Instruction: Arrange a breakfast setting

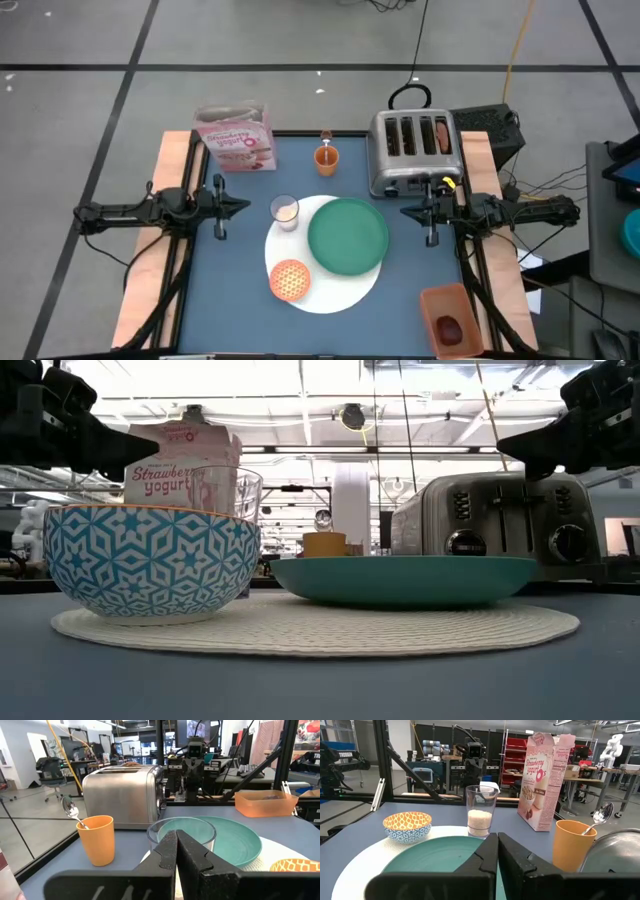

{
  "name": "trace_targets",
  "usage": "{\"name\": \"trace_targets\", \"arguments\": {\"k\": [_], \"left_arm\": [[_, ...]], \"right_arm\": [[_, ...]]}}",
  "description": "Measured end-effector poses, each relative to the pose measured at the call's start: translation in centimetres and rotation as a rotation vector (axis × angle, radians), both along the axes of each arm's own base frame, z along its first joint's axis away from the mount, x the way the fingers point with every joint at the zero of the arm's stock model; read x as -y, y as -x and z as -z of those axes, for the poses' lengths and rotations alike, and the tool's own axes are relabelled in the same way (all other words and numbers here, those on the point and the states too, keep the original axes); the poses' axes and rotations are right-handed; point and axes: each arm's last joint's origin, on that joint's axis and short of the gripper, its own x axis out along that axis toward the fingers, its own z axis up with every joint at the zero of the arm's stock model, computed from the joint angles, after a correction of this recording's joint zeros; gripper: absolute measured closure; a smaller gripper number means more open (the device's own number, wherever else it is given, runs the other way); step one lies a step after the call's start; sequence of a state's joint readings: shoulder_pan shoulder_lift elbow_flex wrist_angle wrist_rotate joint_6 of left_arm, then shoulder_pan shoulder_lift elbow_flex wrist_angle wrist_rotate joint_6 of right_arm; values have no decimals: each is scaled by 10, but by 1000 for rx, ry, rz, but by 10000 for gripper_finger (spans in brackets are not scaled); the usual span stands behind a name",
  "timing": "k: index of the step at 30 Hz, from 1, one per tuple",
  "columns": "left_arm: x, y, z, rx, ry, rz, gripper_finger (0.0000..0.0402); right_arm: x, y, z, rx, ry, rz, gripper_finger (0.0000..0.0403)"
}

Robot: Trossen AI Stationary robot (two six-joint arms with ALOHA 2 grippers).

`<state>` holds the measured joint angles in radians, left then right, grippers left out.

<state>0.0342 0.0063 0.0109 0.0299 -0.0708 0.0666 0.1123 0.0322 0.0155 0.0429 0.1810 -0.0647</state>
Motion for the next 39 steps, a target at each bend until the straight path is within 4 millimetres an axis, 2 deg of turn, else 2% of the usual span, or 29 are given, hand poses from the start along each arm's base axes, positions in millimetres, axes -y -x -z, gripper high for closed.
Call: {"name": "trace_targets", "arguments": {"k": [5,11,15,24,28,35,39], "left_arm": [[0,0,0,3,26,1,396],[-2,0,-1,42,270,-48,386],[-3,0,-1,68,392,-79,346],[-6,1,-2,108,403,-187,230],[-6,2,-2,119,434,-204,192],[-7,2,-4,140,445,-207,172],[-7,3,-15,258,453,-193,172]], "right_arm": [[0,0,0,0,0,0,394],[0,0,0,0,0,0,394],[0,0,0,0,0,0,394],[0,0,0,0,0,0,394],[0,0,0,0,0,0,394],[0,0,0,0,0,0,394],[0,0,0,0,2,0,394]]}}
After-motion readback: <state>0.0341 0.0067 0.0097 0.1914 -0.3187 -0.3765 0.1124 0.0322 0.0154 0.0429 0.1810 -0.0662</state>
